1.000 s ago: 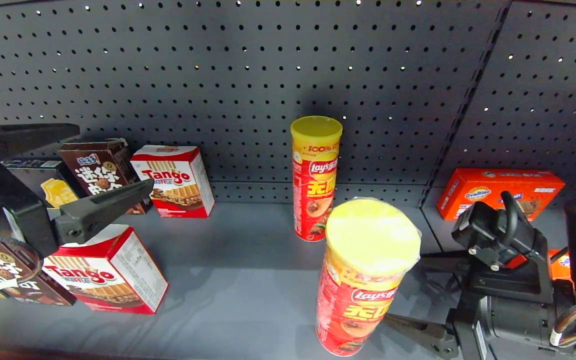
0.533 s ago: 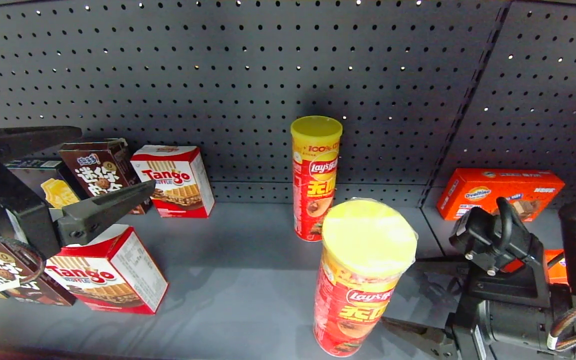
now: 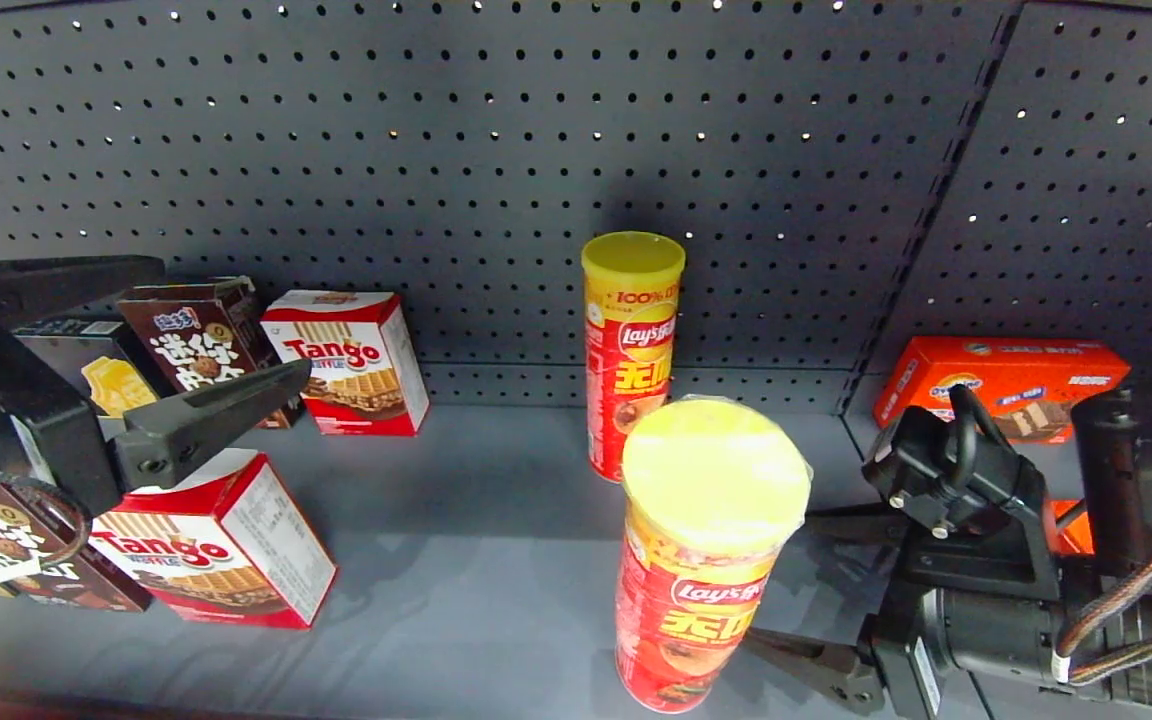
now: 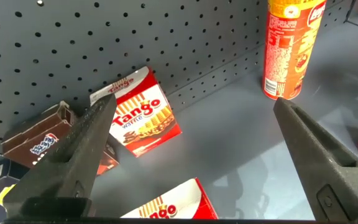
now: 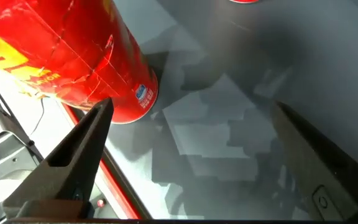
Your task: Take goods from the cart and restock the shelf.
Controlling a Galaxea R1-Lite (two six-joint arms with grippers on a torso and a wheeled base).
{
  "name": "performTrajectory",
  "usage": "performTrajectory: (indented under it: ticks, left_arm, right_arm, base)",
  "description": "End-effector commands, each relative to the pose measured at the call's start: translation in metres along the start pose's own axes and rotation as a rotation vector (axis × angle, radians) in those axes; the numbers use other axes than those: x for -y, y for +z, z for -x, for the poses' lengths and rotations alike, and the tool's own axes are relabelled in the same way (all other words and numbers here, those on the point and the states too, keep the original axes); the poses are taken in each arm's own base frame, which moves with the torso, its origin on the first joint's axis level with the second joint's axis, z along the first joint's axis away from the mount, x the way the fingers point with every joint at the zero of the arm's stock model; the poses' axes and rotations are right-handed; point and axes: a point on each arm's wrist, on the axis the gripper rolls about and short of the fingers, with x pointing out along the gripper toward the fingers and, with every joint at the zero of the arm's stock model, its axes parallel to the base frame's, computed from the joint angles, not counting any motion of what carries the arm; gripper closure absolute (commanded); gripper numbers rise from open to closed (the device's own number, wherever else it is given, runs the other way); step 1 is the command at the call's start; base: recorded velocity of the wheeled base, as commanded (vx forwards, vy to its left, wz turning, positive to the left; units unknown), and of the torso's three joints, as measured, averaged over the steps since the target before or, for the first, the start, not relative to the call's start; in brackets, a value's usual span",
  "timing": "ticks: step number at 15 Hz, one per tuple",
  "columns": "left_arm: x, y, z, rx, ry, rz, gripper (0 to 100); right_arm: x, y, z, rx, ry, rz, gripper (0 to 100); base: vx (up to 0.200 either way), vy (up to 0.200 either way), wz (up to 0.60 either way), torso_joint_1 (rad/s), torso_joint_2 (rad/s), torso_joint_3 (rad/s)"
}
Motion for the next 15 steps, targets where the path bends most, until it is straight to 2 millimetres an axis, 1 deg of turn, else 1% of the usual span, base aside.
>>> performTrajectory:
  ticks: [1, 4, 7, 10, 15]
  left_arm:
    - [0.0001, -0.0001, -0.0004, -0.001, 0.0, 0.003, 0]
    - [0.0006, -0.0009, -0.0014, -0.005, -0.003, 0.003, 0]
    - [0.0004, -0.0009, -0.0014, -0.006, -0.002, 0.005, 0]
    - [0.0004, -0.0009, -0.0014, -0.006, -0.002, 0.011, 0]
    - [0.0003, -0.0014, -0.0015, -0.008, -0.001, 0.022, 0]
  right_arm:
    - [-0.0014, -0.0012, -0.0052, -0.014, 0.009, 0.003, 0]
    - [-0.0054, 0.0007, -0.01, -0.019, 0.027, 0.011, 0]
    - [-0.0011, -0.0016, -0.0048, -0.015, 0.007, 0.0, 0]
    - [0.0023, 0.001, -0.0076, -0.013, -0.004, -0.003, 0]
    - [-0.0053, 0.0003, -0.0137, -0.028, 0.028, 0.011, 0]
  base:
    - [0.0, 0.0, 0.0, 0.0, 0.0, 0.0]
    - [0.0, 0.0, 0.0, 0.0, 0.0, 0.0]
    - [0.0, 0.0, 0.0, 0.0, 0.0, 0.0]
    - [0.0, 0.0, 0.0, 0.0, 0.0, 0.0]
    - [0.0, 0.0, 0.0, 0.0, 0.0, 0.0]
